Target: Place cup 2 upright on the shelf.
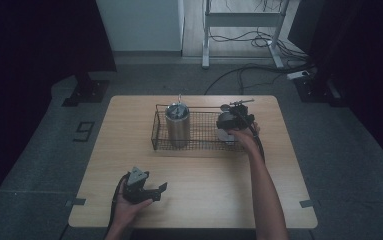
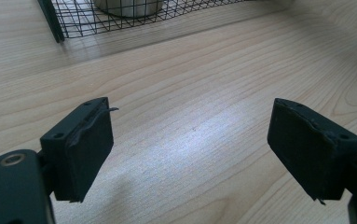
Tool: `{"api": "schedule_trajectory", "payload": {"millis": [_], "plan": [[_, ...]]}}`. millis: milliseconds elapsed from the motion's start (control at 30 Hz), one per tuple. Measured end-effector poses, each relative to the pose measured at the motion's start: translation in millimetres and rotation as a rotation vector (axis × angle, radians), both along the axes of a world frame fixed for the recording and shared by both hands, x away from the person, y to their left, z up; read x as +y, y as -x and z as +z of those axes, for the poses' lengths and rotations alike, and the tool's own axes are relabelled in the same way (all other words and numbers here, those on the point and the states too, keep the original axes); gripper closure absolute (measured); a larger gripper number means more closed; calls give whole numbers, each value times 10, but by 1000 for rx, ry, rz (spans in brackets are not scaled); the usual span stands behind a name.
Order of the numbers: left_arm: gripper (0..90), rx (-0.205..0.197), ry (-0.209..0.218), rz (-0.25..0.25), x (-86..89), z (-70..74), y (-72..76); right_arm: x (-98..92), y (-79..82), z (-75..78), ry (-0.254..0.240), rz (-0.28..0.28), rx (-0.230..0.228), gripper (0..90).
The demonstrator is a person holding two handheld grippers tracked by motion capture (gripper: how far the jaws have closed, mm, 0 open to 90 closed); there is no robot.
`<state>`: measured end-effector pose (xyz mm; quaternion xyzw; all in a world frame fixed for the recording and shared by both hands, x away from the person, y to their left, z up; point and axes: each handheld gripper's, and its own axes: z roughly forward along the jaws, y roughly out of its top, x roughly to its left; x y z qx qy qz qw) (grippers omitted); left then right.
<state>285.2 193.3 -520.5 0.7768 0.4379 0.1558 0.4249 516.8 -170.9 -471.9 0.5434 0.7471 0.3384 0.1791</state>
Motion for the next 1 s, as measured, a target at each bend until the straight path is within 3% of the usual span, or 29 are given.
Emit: {"api": "schedule_trajectory", "payload": {"millis": [267, 500, 1000], "plan": [[145, -5, 7, 4, 5, 7, 1, -39, 69, 156, -53, -6, -91, 0], [144, -3, 8, 3, 7, 6, 0, -66, 172, 273, -84, 0, -137, 0], [144, 5, 2, 4, 20, -2, -7, -159, 513, 353, -100, 28, -186, 30]]}}
